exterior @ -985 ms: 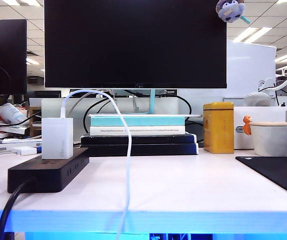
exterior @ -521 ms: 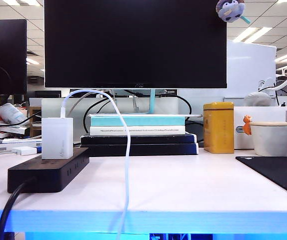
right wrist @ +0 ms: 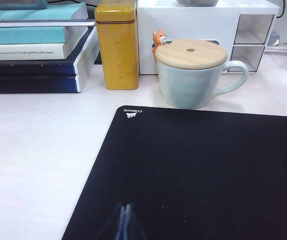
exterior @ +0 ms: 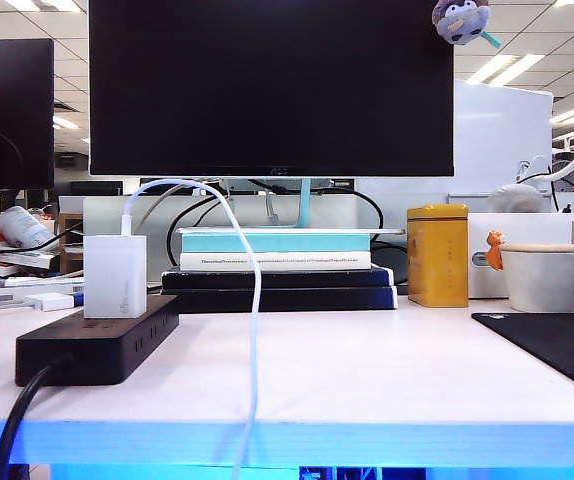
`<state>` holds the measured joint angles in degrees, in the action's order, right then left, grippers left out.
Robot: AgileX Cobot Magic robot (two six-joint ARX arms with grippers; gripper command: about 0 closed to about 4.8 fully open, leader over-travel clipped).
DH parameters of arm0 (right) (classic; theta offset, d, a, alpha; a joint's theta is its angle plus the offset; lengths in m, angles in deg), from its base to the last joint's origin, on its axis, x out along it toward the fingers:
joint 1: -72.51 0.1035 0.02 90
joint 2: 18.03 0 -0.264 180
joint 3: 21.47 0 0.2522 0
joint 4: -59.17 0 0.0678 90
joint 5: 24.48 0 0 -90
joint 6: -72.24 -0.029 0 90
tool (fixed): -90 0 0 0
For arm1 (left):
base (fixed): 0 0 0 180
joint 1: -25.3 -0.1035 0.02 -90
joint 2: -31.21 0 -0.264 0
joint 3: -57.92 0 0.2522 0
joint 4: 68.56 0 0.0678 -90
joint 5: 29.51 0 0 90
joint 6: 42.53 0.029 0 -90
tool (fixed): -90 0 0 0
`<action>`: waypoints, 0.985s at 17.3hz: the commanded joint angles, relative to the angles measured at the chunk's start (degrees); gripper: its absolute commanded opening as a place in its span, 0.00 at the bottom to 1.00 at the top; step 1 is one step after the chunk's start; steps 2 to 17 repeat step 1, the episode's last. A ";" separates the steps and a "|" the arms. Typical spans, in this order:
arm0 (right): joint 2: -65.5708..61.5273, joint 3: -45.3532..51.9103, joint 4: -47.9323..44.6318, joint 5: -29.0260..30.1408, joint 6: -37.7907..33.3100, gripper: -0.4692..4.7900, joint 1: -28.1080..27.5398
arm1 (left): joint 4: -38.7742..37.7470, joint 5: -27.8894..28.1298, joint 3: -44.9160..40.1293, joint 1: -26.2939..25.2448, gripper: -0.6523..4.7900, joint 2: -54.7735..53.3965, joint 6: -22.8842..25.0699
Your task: Plug the white charger into the left socket.
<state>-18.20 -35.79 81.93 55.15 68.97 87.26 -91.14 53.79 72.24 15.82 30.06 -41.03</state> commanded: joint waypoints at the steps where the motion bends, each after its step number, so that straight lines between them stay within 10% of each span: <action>1: -0.02 0.50 -0.22 -0.02 -0.13 0.13 0.02 | -0.50 0.04 0.02 0.00 0.11 0.02 0.02; 17: -0.02 0.50 -0.22 -0.02 -0.13 0.13 0.02 | -0.50 0.04 0.02 0.00 0.11 0.02 0.02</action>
